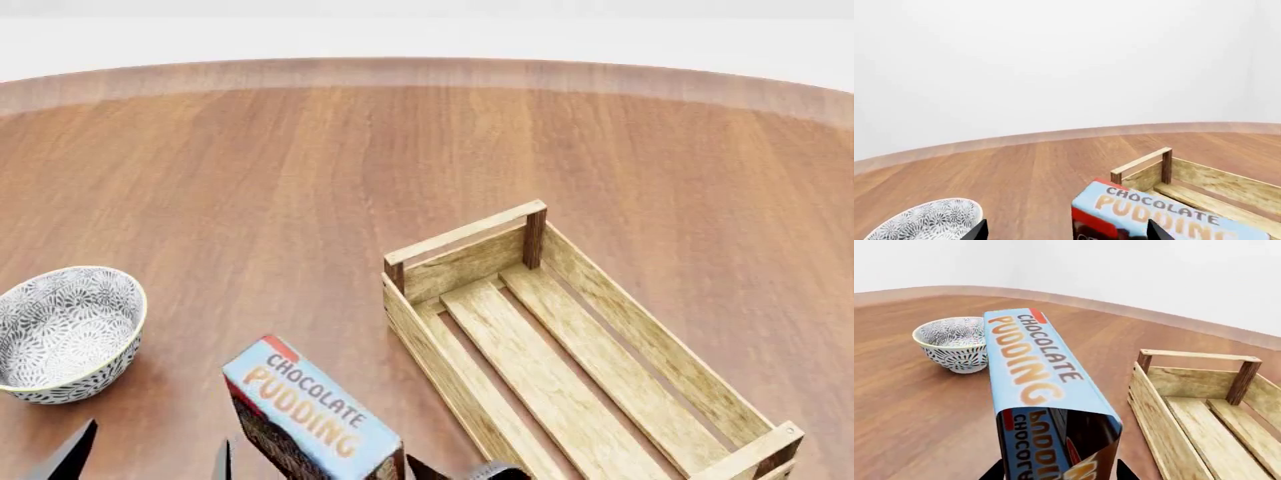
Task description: Pick up the chocolate pudding and put it in the tray.
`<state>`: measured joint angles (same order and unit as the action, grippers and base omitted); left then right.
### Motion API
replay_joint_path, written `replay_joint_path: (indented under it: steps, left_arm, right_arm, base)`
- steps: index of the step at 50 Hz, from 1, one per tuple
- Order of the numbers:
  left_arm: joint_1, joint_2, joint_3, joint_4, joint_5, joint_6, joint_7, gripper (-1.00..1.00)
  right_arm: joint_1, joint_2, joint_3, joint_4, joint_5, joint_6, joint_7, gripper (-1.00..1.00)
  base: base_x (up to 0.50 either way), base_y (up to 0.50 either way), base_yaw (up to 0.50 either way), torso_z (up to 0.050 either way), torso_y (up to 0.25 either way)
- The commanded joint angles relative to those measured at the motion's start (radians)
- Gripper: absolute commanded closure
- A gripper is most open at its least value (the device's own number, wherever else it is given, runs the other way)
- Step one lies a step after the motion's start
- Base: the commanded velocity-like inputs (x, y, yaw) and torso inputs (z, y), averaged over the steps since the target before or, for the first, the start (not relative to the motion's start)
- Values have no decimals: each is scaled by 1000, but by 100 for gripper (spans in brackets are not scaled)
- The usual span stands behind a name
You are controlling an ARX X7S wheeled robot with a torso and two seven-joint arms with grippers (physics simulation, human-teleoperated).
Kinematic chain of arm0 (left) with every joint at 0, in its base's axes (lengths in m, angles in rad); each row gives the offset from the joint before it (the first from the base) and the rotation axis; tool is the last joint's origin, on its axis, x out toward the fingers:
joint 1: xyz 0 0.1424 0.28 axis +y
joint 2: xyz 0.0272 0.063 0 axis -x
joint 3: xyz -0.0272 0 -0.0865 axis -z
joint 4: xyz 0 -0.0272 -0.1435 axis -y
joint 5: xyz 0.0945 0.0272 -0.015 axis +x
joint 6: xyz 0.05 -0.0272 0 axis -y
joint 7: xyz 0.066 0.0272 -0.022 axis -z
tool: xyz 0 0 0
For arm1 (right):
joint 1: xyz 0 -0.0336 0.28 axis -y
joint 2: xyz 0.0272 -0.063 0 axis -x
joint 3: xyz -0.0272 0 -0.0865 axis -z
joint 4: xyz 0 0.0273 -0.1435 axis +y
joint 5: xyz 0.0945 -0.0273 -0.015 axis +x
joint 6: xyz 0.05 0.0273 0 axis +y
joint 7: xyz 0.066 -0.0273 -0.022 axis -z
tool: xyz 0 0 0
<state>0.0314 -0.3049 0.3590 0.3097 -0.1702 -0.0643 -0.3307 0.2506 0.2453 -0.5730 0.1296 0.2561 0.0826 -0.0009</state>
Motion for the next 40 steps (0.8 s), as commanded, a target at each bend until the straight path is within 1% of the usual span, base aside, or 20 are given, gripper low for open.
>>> replay_joint_path:
  steps: [1,9,15,35,40]
  left_arm:
    - [-1,-3,2,0,-3,1,-5,-100]
    - [-3,-3,5,-10,-3,8,-5,-100]
    - [-5,-5,6,-8,-5,6,-7,-100]
    - [-4,-11,8,1,-6,5,-18,-100]
    - [-4,-13,10,9,-8,-3,-20,-100]
  right_arm:
    - [14,46,51,-115,-12,59,40,100]
    - [31,67,102,-137,17,79,66,100]
    - [42,72,152,-114,38,78,97,100]
    - [1,107,292,-23,118,-25,121,100]
    - [1,101,296,4,103,-45,135,100]
  base:
    - [0,0,0,0,0]
    - [0,0,0,0,0]
    - [0,0,0,0,0]
    - [0,0,0,0,0]
    - [0,0,0,0,0]
